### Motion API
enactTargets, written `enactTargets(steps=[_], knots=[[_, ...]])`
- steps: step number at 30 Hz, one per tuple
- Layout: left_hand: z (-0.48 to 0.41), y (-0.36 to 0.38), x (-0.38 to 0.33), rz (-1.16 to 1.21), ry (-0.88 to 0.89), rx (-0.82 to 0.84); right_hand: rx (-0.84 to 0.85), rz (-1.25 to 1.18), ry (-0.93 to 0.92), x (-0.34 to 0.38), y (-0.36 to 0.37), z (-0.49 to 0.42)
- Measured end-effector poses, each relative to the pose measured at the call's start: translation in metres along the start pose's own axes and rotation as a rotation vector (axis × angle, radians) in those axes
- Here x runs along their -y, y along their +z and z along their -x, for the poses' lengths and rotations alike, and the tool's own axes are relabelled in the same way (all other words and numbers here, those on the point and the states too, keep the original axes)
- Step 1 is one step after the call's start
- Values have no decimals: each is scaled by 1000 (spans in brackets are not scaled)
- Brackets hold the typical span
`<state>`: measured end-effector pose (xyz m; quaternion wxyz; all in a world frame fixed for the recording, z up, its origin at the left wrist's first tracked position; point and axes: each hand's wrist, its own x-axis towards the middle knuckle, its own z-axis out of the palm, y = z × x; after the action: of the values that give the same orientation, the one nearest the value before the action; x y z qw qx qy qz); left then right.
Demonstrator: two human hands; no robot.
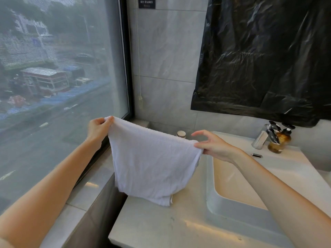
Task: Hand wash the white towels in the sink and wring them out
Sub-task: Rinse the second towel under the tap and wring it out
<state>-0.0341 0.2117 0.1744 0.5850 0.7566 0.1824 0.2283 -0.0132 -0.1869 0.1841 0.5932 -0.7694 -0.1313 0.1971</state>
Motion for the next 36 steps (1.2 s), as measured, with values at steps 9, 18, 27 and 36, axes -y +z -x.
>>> enactTargets(steps=[9,18,27,36], knots=[[5,10,17,-41,-7,-11,-246,807,-118,-31,8,-12],[3,4,17,60,-56,-44,-550,286,2,-15,4,-32],[-6,-9,-37,234,-24,-87,-375,-836,-102,53,-11,-35],[-33,-19,-79,16,120,-69,-441,403,-368,72,-24,-19]])
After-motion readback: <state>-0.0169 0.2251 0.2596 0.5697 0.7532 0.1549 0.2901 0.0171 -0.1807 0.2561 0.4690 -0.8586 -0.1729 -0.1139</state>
